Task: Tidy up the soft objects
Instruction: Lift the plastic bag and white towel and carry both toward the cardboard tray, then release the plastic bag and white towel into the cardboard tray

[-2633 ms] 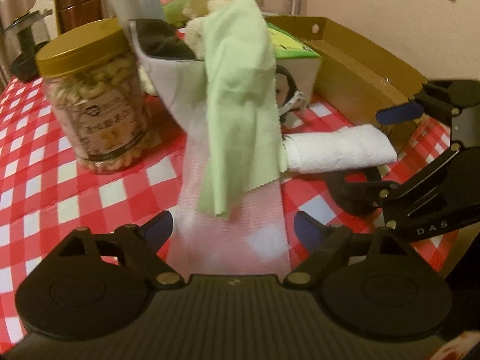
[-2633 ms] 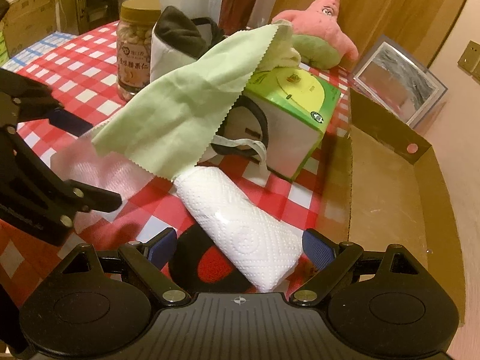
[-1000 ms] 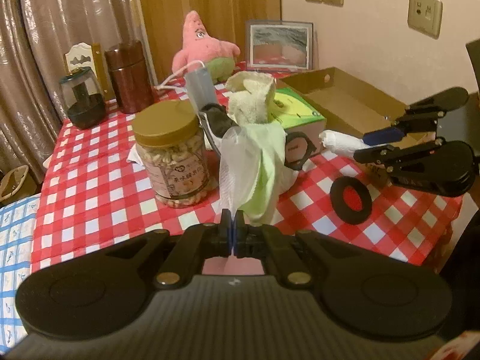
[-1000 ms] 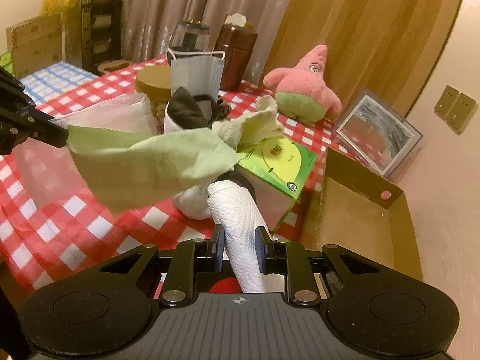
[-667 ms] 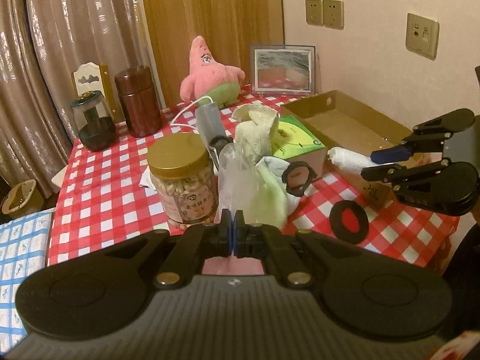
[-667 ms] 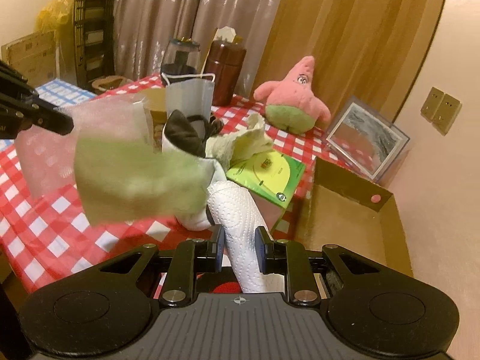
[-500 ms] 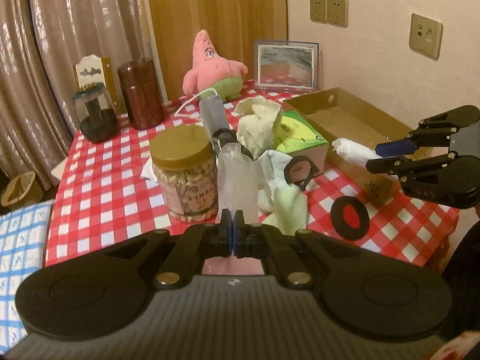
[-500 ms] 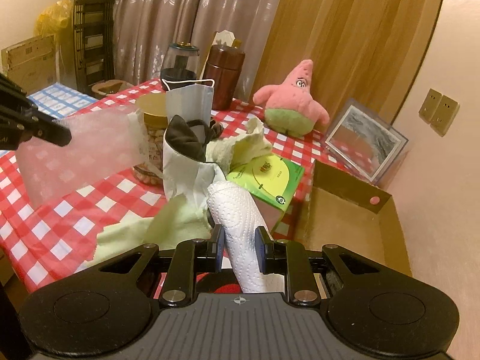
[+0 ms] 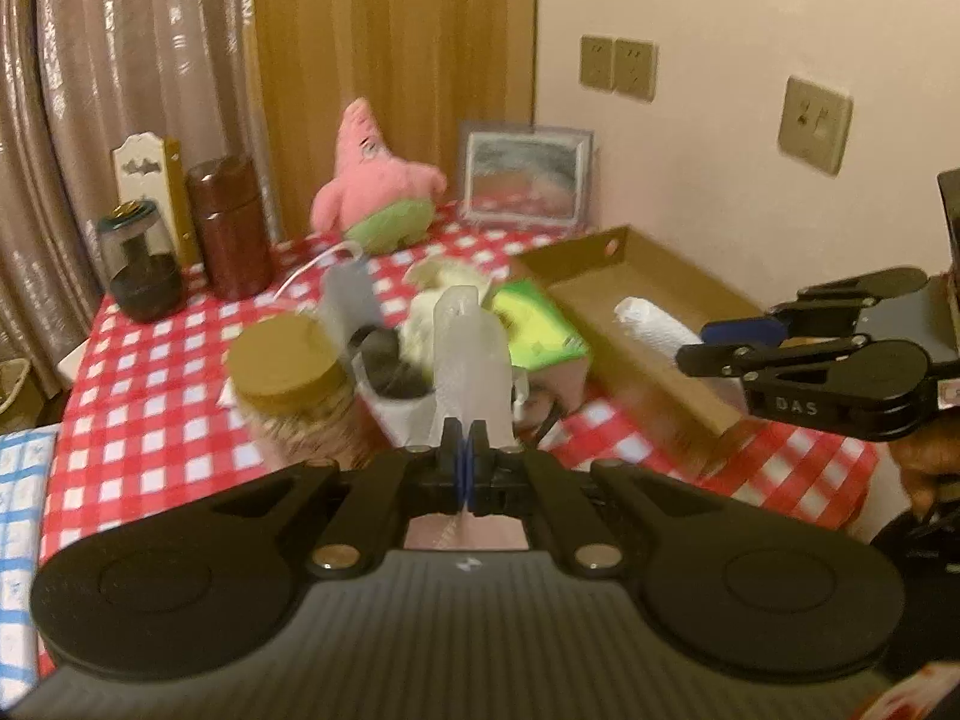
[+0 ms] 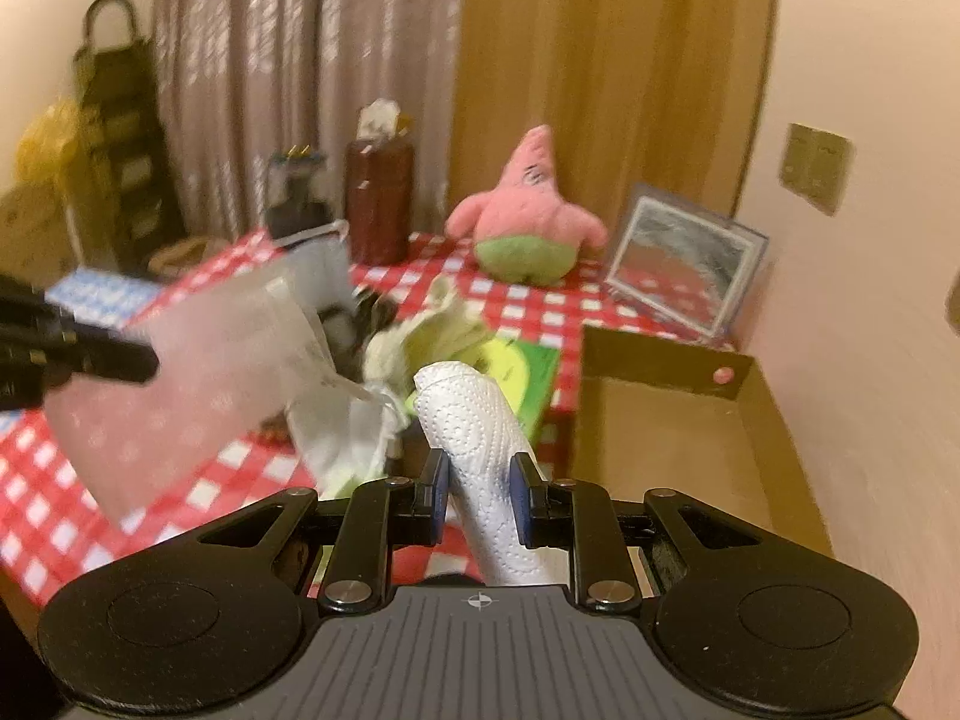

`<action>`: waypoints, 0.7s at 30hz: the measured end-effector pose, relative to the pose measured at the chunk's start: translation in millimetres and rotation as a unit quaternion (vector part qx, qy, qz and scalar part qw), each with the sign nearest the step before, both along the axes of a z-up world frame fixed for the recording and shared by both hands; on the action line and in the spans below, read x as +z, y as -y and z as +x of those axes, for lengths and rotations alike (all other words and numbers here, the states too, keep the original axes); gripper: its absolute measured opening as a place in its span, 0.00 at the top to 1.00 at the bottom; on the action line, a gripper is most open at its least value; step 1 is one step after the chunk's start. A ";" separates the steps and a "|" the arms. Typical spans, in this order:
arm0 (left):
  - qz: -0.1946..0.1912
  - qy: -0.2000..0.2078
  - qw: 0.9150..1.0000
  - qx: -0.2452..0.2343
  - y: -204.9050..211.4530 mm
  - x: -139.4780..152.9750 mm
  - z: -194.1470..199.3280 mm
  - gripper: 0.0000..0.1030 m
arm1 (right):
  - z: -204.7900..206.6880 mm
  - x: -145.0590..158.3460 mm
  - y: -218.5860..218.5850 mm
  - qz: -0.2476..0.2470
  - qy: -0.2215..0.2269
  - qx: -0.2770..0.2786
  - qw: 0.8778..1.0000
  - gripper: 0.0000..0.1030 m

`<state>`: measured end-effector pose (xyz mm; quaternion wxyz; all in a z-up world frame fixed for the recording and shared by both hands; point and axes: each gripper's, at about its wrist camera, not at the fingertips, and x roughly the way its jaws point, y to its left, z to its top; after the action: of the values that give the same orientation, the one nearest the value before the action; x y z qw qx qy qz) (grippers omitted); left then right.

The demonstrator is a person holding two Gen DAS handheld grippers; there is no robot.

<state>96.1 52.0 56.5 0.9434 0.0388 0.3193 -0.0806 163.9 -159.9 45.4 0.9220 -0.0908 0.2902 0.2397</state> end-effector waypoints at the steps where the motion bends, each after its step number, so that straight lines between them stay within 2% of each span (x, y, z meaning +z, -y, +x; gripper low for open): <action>1: -0.004 0.004 1.000 -0.003 4.4 3.5 2.7 1.00 | 2.0 5.1 4.7 0.006 0.001 -0.006 1.000 0.79; 6: -0.026 0.021 0.999 -0.020 29.6 19.9 20.1 1.00 | 16.7 24.8 38.2 0.034 0.003 -0.051 0.998 0.79; 11: -0.055 0.027 0.997 -0.035 59.2 27.0 45.6 1.00 | 42.2 28.9 77.7 0.055 -0.012 -0.093 0.994 0.79; 15: -0.091 0.016 0.995 -0.036 84.5 17.9 75.9 1.00 | 64.2 20.3 104.4 0.067 -0.030 -0.119 0.990 0.79; 21: -0.137 -0.019 0.990 -0.039 124.3 -13.4 121.5 1.00 | 88.1 -0.3 132.1 0.075 -0.051 -0.142 0.986 0.79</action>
<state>217.6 -72.3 43.1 0.9299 -0.0798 0.3211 -0.1606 252.1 -292.0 45.1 0.9349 0.0336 0.3277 0.1317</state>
